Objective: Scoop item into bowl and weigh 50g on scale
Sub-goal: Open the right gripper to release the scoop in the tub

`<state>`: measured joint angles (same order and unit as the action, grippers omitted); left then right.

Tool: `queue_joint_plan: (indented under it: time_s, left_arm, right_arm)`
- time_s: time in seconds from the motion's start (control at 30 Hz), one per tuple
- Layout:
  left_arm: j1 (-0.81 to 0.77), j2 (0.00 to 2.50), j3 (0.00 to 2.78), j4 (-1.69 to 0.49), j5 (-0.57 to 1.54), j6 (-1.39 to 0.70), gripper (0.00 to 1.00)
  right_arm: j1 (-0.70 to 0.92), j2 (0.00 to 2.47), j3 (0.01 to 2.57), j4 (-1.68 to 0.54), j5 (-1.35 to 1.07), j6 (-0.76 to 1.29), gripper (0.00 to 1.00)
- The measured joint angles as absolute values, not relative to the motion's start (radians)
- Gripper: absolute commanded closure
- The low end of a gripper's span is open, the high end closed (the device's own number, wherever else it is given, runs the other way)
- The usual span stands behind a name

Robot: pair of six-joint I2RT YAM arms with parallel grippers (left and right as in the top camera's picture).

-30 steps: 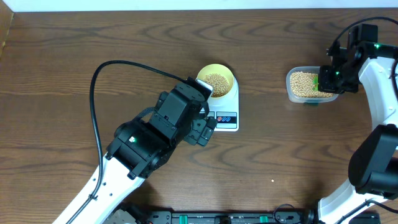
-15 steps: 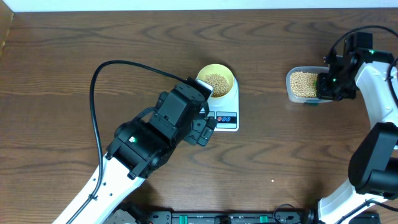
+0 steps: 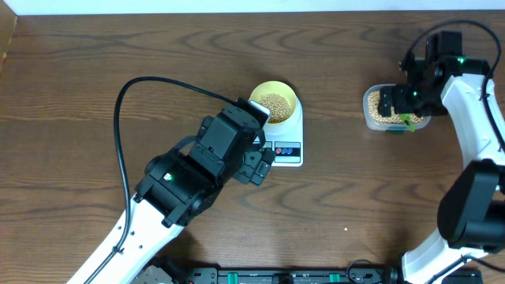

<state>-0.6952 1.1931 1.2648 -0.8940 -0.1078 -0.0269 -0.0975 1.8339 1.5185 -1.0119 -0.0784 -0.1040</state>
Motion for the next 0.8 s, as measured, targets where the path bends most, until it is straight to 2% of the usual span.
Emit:
queue_joint_plan:
  time_s: [0.4, 0.57, 0.7, 0.8]
  left_arm:
    - [-0.695, 1.193, 1.265, -0.894, -0.108, -0.027, 0.02]
    - [-0.695, 1.193, 1.265, -0.894, -0.108, -0.027, 0.02]
    - [-0.695, 1.193, 1.265, -0.894, -0.108, -0.027, 0.02]
    - [-0.695, 1.193, 1.265, -0.893, -0.108, -0.027, 0.02]
  right_arm:
    - [0.080, 1.411, 1.608, -1.164, -0.044, -0.087, 0.01]
    - [0.203, 1.254, 1.607, -1.333, 0.043, -0.058, 0.01]
    - [0.302, 1.104, 1.531, -1.359, 0.090, -0.030, 0.01]
    - [0.352, 0.941, 1.394, -1.281, 0.119, 0.009, 0.01]
